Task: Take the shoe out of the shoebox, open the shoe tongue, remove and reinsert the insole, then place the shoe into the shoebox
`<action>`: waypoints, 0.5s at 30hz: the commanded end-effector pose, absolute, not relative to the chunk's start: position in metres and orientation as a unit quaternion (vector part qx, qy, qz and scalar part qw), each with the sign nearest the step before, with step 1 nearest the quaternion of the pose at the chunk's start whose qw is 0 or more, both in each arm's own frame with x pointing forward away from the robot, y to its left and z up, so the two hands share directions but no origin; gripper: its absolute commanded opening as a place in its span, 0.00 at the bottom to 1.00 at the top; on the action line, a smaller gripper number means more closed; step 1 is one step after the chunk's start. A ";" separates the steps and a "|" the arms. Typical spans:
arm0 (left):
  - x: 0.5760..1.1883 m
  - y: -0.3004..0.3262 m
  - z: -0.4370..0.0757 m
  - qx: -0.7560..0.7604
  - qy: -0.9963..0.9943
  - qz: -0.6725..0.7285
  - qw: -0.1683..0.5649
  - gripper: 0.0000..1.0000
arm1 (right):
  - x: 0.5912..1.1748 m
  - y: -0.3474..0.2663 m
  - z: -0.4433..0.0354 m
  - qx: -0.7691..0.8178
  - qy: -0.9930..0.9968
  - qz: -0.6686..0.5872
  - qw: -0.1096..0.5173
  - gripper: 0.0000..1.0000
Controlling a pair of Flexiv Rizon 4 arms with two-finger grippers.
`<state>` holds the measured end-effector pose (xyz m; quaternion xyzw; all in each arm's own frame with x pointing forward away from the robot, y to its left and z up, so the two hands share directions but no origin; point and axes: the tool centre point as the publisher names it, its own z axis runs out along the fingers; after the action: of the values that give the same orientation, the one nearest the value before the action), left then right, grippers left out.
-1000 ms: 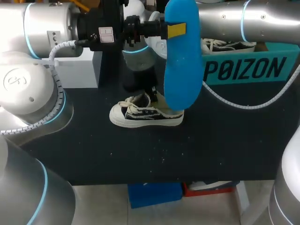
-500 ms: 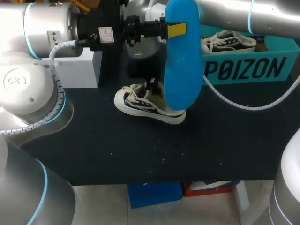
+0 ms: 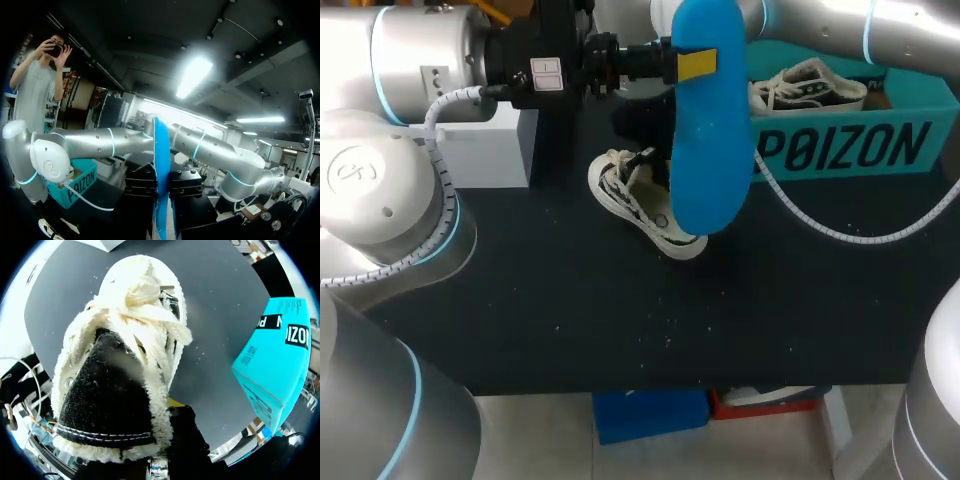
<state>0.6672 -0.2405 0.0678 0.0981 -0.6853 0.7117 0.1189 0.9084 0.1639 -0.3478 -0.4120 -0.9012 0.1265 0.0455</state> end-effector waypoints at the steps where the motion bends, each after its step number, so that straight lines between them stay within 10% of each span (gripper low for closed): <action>1: 0.667 -0.241 0.067 0.098 -0.684 0.713 0.118 0.00 | 0.907 0.155 -0.351 -0.707 -0.705 0.028 0.044 0.00; 15: 0.667 -0.241 0.067 0.098 -0.684 0.713 0.118 0.00 | 0.919 0.155 -0.401 -0.762 -0.645 0.047 0.014 0.00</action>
<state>0.6672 -0.2405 0.0678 0.0981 -0.6853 0.7117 0.1190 0.9197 0.1578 -0.3876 -0.6342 -0.7693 0.0709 0.0298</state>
